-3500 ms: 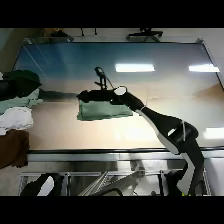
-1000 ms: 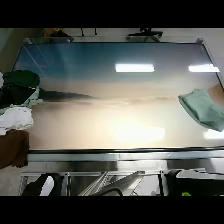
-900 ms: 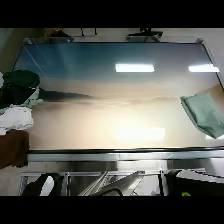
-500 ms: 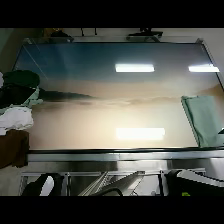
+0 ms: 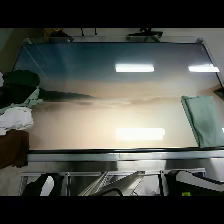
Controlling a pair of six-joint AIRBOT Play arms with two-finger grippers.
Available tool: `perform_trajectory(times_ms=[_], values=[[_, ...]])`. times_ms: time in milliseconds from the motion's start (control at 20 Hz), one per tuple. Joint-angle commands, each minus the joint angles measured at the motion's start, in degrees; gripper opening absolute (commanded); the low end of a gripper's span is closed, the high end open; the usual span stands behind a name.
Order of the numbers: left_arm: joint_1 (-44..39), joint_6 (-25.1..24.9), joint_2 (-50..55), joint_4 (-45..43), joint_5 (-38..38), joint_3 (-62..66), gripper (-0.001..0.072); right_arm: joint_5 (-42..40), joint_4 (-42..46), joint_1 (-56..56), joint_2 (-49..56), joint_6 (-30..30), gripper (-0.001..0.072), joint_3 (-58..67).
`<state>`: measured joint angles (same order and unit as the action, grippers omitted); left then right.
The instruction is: Fold the shirts.
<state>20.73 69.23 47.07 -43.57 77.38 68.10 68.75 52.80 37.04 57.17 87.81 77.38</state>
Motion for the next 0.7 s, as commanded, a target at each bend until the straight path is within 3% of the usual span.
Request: perform_trajectory(times_ms=[0,250,350,650], values=[[-3.0,2.0,-4.9,0.2,2.3,-6.9,0.0012,-1.4,-4.4,-19.9,-0.6,-5.4,0.0022,-6.7],[-16.2,7.0,-17.7,-0.7,-0.6,-25.9,0.0011,-4.3,-3.5,-43.9,-1.2,-6.7,0.0022,-20.4],[-20.6,9.6,-20.3,-0.8,-2.9,-30.3,0.0012,-6.2,-3.6,-47.4,-1.3,-7.1,0.0023,-20.5],[-26.6,9.9,-22.8,-1.0,-8.9,-34.2,0.0013,-5.3,-5.1,-48.2,-1.2,-7.0,0.0023,-20.5]])
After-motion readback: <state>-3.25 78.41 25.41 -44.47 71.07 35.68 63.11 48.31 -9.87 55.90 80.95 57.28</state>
